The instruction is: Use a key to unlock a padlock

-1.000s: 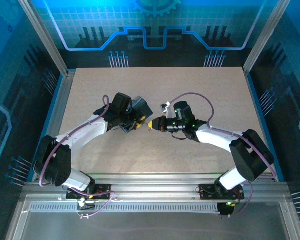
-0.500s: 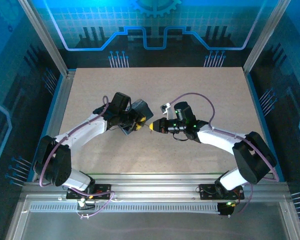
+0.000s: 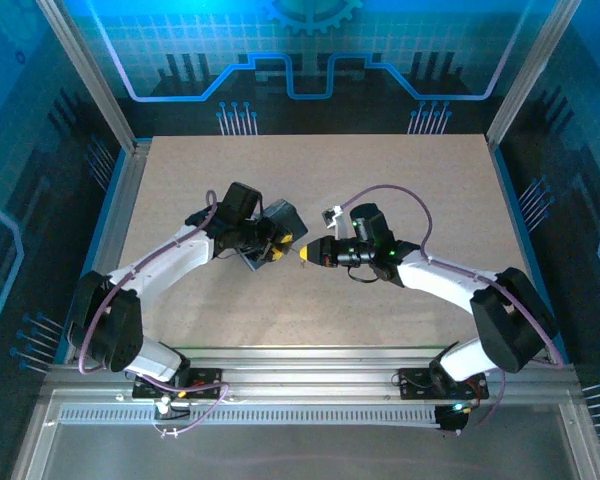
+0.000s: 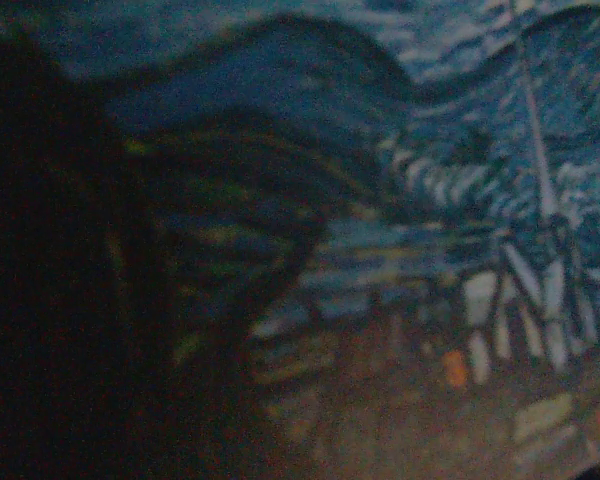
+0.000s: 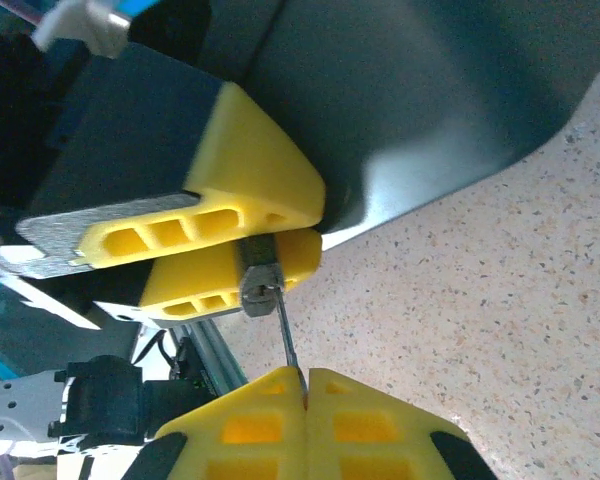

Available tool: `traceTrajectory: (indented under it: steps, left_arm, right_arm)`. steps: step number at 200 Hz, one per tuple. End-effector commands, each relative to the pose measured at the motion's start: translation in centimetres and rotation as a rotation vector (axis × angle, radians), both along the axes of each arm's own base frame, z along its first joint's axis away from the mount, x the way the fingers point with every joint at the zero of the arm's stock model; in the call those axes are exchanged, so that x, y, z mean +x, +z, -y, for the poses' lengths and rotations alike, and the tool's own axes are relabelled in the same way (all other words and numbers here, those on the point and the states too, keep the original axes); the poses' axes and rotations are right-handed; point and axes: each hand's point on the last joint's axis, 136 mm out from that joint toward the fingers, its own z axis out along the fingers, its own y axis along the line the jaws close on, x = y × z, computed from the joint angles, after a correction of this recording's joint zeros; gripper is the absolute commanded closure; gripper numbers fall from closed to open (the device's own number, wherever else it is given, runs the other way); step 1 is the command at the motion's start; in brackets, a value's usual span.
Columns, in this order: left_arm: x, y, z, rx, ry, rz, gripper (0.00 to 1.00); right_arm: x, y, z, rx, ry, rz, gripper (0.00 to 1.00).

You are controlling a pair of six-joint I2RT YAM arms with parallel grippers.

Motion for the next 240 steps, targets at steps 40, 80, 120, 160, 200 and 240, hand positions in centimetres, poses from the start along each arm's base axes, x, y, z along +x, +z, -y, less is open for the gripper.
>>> traceTrajectory:
  steps: [40, 80, 120, 160, 200, 240]
  left_arm:
    - [0.9, 2.1, 0.0, -0.032, 0.022, 0.059, 1.0]
    - [0.8, 1.7, 0.1, -0.074, 0.068, 0.029, 1.0]
    - [0.8, 2.1, 0.0, -0.071, 0.078, 0.028, 1.0]
    - [0.7, 2.4, -0.6, -0.059, 0.105, 0.035, 1.0]
    - [0.6, 2.4, -0.6, -0.064, 0.107, 0.034, 1.0]
    - [0.6, 2.2, -0.8, -0.055, 0.109, 0.032, 1.0]
  right_arm:
    - [-1.0, 1.1, -0.3, 0.014, 0.031, 0.046, 1.0]
    - [-0.7, 0.1, -0.7, -0.019, 0.021, 0.054, 1.0]
    - [-0.5, -0.2, -0.7, -0.028, 0.002, 0.081, 1.0]
    - [-0.5, -0.6, -0.2, -0.044, -0.019, 0.079, 1.0]
    - [-0.4, -0.4, -0.4, -0.029, -0.017, 0.088, 1.0]
    - [-0.6, 1.0, -0.7, 0.029, -0.006, 0.124, 1.0]
